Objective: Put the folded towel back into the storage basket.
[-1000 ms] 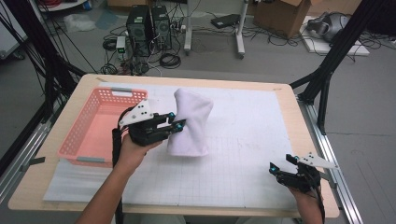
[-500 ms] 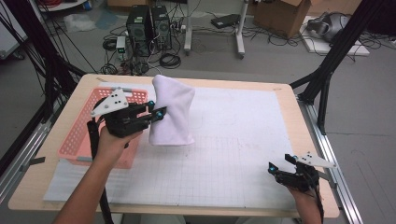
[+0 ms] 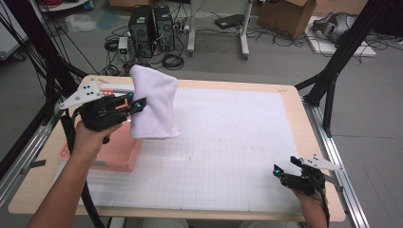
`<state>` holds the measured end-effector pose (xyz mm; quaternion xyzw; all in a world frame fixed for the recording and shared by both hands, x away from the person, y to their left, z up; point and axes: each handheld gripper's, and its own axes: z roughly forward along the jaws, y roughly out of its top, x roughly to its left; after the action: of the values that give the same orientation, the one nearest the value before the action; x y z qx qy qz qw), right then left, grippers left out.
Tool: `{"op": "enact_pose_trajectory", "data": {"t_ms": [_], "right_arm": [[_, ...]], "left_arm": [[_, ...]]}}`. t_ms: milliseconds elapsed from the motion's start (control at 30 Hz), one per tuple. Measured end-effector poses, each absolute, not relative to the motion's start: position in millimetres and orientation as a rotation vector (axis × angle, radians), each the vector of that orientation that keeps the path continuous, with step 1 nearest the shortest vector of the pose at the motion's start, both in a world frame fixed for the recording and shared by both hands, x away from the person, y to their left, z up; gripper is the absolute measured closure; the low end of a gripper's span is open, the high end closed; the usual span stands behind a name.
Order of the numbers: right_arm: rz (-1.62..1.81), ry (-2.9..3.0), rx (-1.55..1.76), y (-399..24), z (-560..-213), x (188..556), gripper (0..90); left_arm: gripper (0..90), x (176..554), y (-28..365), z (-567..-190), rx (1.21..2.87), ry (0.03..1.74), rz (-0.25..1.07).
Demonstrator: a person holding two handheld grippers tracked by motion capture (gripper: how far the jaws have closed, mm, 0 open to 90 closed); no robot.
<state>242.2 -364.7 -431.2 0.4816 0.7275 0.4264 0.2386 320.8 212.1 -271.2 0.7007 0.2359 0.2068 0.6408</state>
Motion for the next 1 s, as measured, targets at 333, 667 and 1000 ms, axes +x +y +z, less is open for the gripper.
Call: {"op": "enact_pose_trajectory", "data": {"t_ms": [333, 667, 1000], "right_arm": [[1.160, 2.001, 1.314, -362, -432, 243, 21.0], [1.151, 1.999, 1.311, -361, -431, 242, 21.0], [1.132, 2.009, 1.304, -357, -431, 243, 21.0]], "left_arm": [[75.1, 325, 245, -270, 1.567, 0.571, 0.498], [75.1, 330, 279, -278, 1.534, 0.622, 0.501], [75.1, 333, 312, -292, 1.511, 0.666, 0.498]]}}
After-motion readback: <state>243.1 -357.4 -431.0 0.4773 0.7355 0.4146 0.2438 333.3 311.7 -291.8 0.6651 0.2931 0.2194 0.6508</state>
